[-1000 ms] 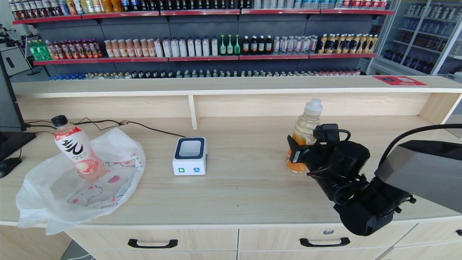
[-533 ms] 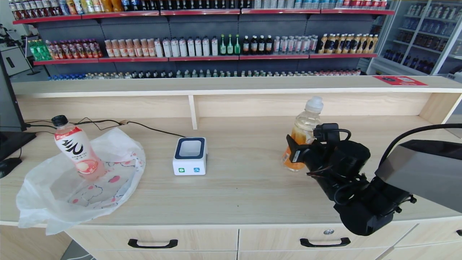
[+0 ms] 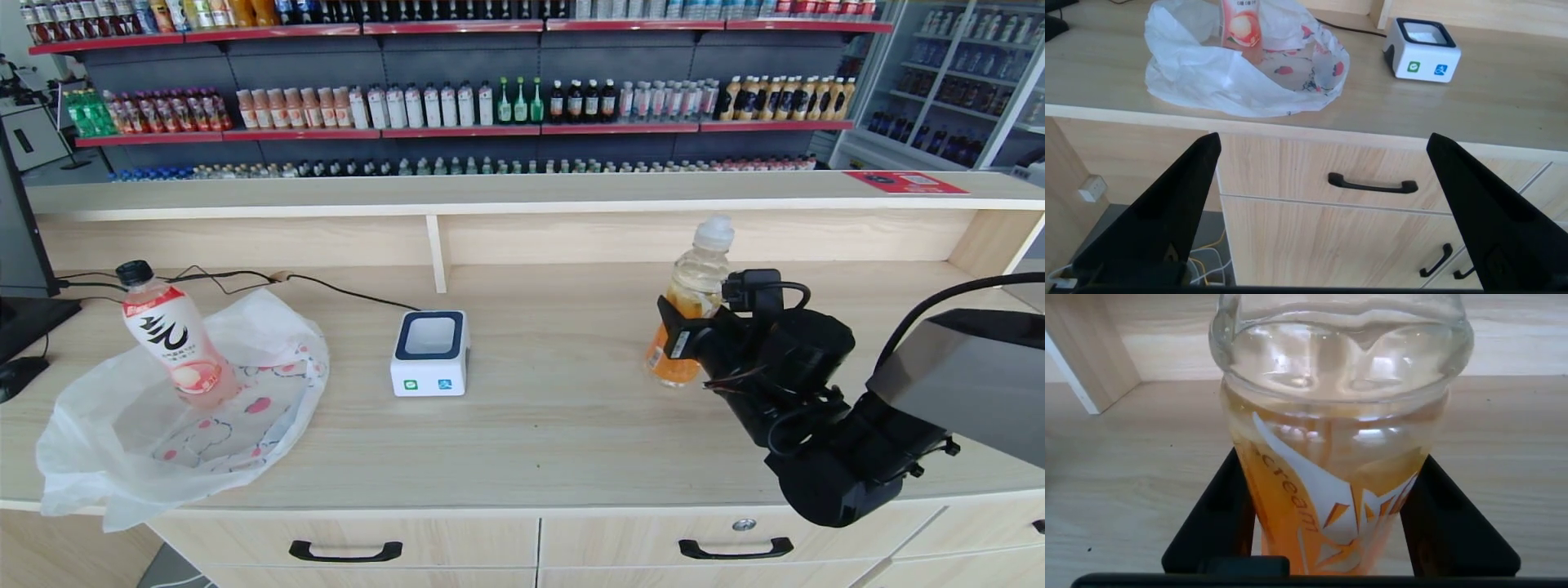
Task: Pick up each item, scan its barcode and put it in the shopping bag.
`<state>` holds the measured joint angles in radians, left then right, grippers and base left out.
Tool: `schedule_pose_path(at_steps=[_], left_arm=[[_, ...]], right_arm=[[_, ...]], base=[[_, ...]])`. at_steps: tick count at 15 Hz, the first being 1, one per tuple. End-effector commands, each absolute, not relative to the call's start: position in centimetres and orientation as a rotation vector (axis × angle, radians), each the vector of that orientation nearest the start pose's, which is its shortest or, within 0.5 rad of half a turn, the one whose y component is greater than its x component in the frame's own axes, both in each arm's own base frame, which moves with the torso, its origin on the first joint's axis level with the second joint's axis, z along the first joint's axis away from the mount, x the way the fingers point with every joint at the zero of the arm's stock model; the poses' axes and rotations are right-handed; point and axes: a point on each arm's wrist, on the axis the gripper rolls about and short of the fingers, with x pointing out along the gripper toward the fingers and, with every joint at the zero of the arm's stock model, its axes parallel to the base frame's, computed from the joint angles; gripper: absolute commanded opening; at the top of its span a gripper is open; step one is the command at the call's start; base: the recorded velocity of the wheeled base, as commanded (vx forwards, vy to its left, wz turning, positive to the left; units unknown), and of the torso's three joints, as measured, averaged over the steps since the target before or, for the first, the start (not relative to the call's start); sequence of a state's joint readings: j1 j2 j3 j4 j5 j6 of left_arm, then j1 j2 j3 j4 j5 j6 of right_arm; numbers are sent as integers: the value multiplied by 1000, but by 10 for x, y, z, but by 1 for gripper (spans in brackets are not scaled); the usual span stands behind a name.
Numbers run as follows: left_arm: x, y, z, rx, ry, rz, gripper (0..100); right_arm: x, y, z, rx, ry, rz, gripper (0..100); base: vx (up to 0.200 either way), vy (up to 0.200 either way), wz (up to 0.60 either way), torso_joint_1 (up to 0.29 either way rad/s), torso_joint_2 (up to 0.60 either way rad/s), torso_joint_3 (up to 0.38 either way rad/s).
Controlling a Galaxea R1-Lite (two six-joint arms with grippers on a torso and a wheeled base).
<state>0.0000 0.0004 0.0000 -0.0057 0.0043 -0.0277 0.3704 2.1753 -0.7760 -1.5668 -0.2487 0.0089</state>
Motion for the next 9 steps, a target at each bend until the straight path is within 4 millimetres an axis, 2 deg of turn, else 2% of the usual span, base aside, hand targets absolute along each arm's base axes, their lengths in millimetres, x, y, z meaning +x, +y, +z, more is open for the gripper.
schedule_pose_path(at_steps=[1,9], left_arm=[[-23,0,76,-28,-6,5,100],[-23,0,76,-28,-5,5,100]], right_arm=[[345,127,121,71,-198,120,0],[337,126,135,82,-230,125,0]], base=[[0,0,0,0,0,0],[0,0,0,0,0,0]])
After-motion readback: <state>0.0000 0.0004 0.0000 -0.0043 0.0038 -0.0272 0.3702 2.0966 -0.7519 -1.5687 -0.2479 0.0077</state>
